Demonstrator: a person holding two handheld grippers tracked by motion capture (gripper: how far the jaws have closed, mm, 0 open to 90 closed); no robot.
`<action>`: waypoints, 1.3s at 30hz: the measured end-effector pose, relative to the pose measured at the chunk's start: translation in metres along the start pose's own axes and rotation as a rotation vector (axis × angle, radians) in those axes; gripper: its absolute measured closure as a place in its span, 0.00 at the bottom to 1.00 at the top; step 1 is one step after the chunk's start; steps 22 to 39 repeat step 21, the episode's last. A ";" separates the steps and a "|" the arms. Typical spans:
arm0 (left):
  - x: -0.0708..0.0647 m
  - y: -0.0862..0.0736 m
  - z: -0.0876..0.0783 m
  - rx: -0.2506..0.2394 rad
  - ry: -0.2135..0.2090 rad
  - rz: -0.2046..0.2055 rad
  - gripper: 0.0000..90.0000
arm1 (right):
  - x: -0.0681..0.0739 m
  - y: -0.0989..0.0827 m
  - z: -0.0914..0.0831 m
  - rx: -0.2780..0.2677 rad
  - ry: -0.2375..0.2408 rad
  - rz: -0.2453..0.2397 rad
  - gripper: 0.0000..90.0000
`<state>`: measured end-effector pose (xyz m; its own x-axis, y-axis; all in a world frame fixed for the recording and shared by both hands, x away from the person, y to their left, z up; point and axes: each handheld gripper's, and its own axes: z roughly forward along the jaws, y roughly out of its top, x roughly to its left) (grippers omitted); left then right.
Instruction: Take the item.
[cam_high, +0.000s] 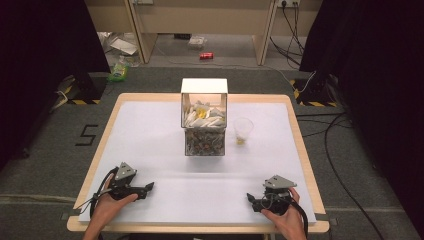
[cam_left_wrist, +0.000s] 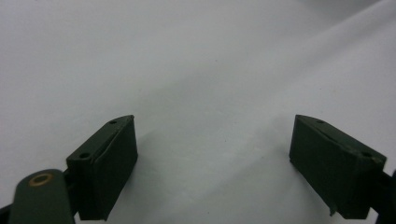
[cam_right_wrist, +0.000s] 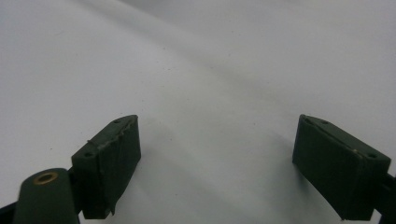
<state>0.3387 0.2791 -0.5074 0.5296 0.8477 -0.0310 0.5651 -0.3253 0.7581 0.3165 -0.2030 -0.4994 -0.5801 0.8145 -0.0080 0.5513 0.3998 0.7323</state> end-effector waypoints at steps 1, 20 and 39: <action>0.000 0.000 0.000 0.000 0.000 0.000 0.16 | 0.000 0.000 0.000 -0.003 -0.003 0.003 0.18; 0.000 0.000 0.000 0.000 0.002 0.001 0.16 | 0.000 -0.008 0.000 -0.057 -0.005 0.002 0.17; 0.000 0.000 0.000 0.000 0.002 0.001 0.16 | 0.000 -0.008 0.000 -0.057 -0.005 0.002 0.17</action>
